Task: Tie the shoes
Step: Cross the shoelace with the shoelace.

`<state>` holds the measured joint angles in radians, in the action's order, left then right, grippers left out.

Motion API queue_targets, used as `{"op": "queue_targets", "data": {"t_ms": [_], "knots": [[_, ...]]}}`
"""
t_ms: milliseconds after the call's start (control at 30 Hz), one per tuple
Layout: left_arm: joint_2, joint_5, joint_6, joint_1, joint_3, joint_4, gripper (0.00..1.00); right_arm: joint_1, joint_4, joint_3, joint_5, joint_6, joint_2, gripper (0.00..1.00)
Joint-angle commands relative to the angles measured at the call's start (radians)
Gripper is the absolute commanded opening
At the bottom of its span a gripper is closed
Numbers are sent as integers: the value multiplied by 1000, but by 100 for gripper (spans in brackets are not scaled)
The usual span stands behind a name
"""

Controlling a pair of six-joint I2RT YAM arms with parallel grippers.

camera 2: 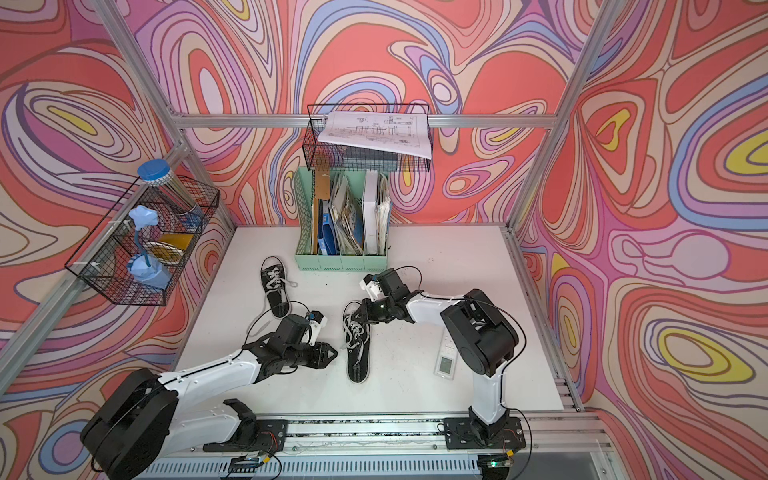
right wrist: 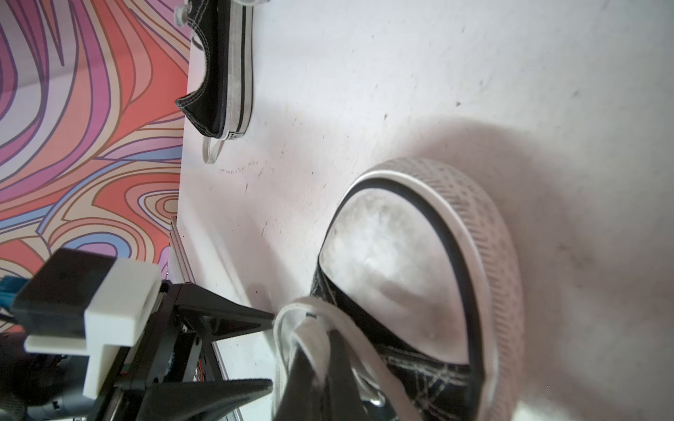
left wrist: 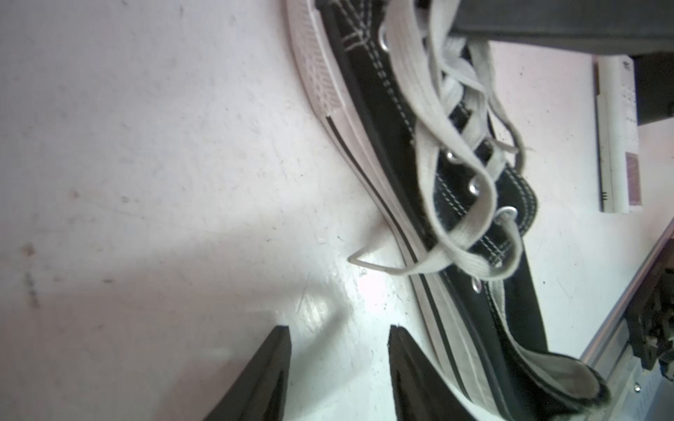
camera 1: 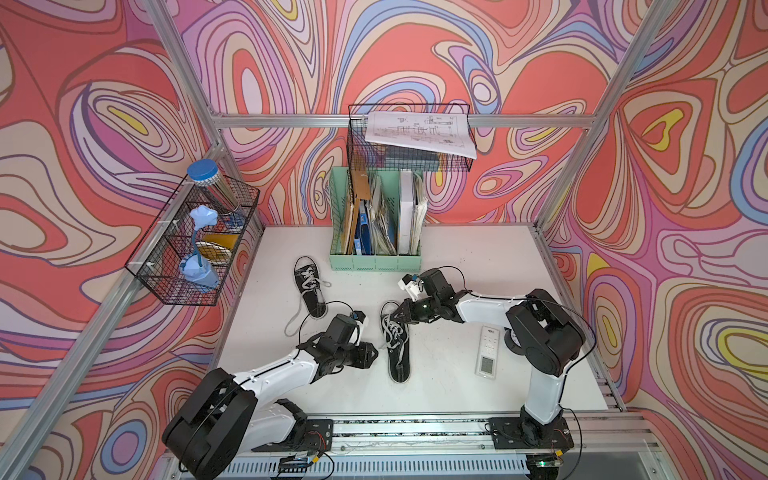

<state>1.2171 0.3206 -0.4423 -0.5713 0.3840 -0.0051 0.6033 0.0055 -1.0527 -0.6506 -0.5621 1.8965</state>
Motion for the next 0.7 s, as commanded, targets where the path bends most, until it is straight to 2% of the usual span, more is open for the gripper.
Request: {"op": "queue_targets", "data": {"t_ms": [0, 167, 367, 567, 667], "knots": [[-3, 54, 62, -13, -4, 55, 55, -4, -13, -23, 7, 16, -8, 0], [61, 11, 95, -41, 39, 22, 59, -4, -10, -22, 2, 16, -10, 0], [118, -37, 129, -65, 84, 17, 59, -4, -10, -21, 2, 18, -12, 0], [165, -5, 151, -71, 121, 42, 55, -4, -6, -23, -1, 16, -8, 0], [189, 16, 164, -71, 165, 43, 50, -3, -8, -23, -1, 16, -10, 0]]}}
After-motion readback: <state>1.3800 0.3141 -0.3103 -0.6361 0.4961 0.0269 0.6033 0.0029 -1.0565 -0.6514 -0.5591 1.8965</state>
